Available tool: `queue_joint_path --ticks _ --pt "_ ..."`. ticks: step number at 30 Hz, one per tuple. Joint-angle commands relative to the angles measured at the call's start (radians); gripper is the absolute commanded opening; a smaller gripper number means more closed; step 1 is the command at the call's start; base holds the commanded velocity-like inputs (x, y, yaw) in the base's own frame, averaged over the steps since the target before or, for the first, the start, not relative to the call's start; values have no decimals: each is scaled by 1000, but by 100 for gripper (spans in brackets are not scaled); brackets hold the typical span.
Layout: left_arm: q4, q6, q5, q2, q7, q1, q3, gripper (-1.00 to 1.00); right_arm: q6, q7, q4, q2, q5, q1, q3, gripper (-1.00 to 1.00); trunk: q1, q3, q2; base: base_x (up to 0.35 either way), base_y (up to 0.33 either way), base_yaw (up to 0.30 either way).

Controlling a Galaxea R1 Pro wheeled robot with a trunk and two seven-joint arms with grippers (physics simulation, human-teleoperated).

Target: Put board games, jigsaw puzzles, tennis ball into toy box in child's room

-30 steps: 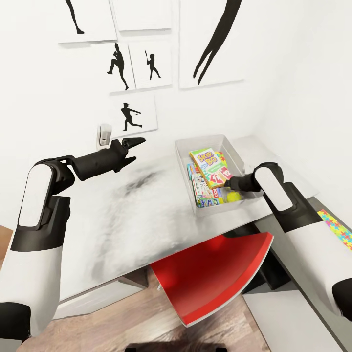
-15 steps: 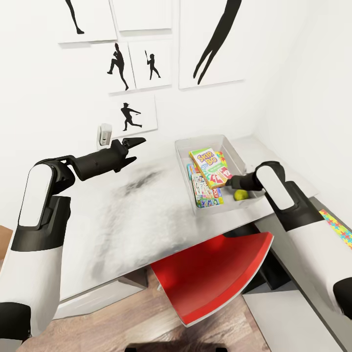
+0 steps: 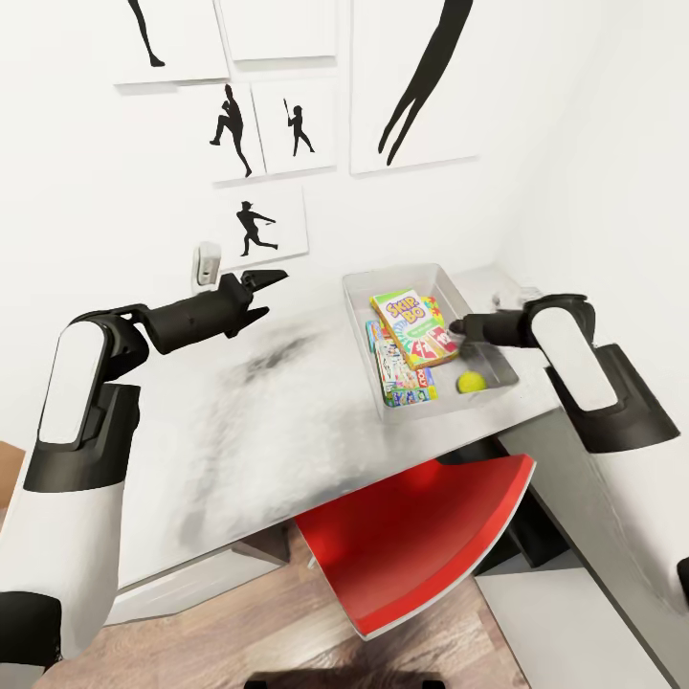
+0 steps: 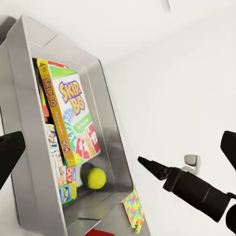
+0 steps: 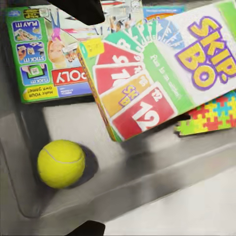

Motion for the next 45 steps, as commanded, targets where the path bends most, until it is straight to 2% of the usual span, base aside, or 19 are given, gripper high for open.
queue_joint_path --ticks 1,4,5,8,9,10,13,17,18,22,23,26,27,30,31,34,39,43,45 --pt "-1 0 10 -4 10 -4 -3 100 1 -8 -103 -44 -11 8 -5 100 1 -2 -2 0 0 0" --pt "-1 0 10 -12 7 -5 -4 100 1 -3 -154 -83 -13 26 -24 100 1 -2 -2 0 0 0" --pt "-1 0 10 -12 7 -5 -4 100 1 -3 -154 -83 -13 26 -24 100 1 -2 -2 0 0 0" --pt "-2 1 11 -18 4 -6 -5 100 1 0 -180 -109 -13 55 -63 100 1 -2 -2 0 0 0" --pt "-2 1 11 -18 4 -6 -5 100 1 0 -180 -109 -13 55 -63 100 1 -2 -2 0 0 0" --pt "-2 1 11 -20 2 -6 -5 100 1 1 -185 -116 -14 69 -83 100 1 -2 -2 0 0 0" --pt "-2 0 11 -32 -2 -7 -6 100 1 1 -196 -132 -14 125 -172 100 1 -2 -2 0 0 0" --pt "-1 0 5 -62 6 -16 -20 100 1 13 -203 -172 -15 221 -354 100 1 -2 -2 0 0 -33" --pt "-1 0 5 -62 6 -16 -20 100 1 13 -203 -172 -15 221 -354 100 1 -2 -2 0 0 -79" --pt "19 -1 -1 -96 49 -59 -71 100 1 88 -205 -221 -18 335 -504 100 1 -2 -2 0 0 -161" --pt "19 -1 -1 -96 49 -59 -71 100 1 88 -205 -221 -18 335 -504 100 1 -2 -2 0 0 -198" --pt "63 -1 -1 -125 99 -103 -107 100 1 179 -194 -245 -16 430 -574 100 1 -2 -2 0 0 -229" --pt "63 -1 -1 -125 99 -103 -107 100 1 179 -194 -245 -16 430 -574 100 1 -2 -2 0 0 -241" --pt "125 0 0 -159 137 -149 -132 100 1 261 -154 -258 -13 524 -628 100 1 -2 -2 0 0 -256" --pt "125 0 0 -159 137 -149 -132 100 1 261 -154 -258 -13 524 -628 100 1 -2 -2 0 0 -262" --pt "187 -1 -2 -188 159 -182 -148 100 1 318 -88 -265 -10 588 -667 100 1 -2 -2 0 0 -270" --pt "230 -3 -5 -208 170 -205 -167 100 1 353 -26 -276 -8 618 -698 100 1 -2 -2 0 0 -279" --pt "258 -9 -8 -221 179 -222 -197 100 1 395 10 -313 -9 641 -735 100 1 -2 -2 0 0 -286" --pt "262 -9 -8 -223 180 -224 -203 100 1 408 16 -320 -9 645 -741 100 1 -2 -2 0 0 -288"
